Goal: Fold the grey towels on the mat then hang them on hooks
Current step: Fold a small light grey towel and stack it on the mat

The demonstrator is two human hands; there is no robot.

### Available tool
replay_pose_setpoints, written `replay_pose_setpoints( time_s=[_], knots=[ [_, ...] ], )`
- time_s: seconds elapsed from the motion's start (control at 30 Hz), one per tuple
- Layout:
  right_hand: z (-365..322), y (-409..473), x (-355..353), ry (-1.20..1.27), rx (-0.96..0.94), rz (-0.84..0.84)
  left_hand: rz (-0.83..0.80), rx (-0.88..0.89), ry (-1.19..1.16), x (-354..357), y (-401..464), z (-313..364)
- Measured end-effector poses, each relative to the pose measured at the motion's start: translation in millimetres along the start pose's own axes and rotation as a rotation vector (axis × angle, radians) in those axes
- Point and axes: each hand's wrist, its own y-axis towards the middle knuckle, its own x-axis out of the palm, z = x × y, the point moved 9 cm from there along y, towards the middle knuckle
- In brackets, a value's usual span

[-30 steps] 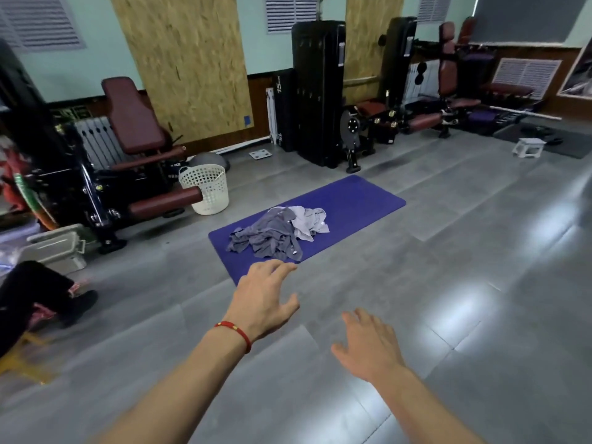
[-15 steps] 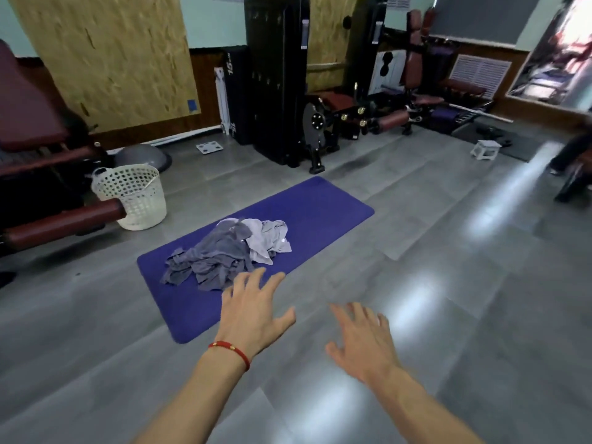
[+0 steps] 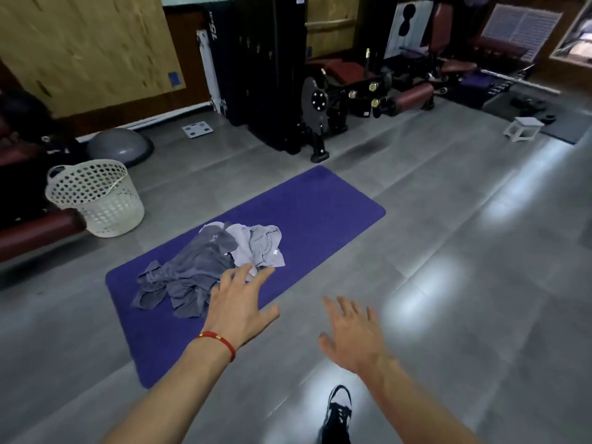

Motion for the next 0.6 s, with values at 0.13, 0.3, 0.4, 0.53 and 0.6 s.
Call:
replay_pose_setpoints(
  time_s=[0.13, 0.3, 0.4, 0.53, 0.6],
  knots=[
    [50, 95, -45, 0.004, -0.066, -0.075, -0.037, -0.085, -0.026, -3, 74, 29],
    [86, 213, -106, -0.108, -0.167, -0.105, 0.024, -0.198, -0.099, -17, 163, 35],
    [91, 276, -122, -0.144, -0.225, -0.115, 0.031, -0.28, -0.125, -8, 213, 25],
    [81, 363, -125, -0.15, -0.3, -0.173, 0.076, -0.448, -0.159, 13, 289, 1],
    [73, 406, -123, -0.145, -0.325, -0.197, 0.099, -0.495, -0.235, 29, 331, -11]
  ],
)
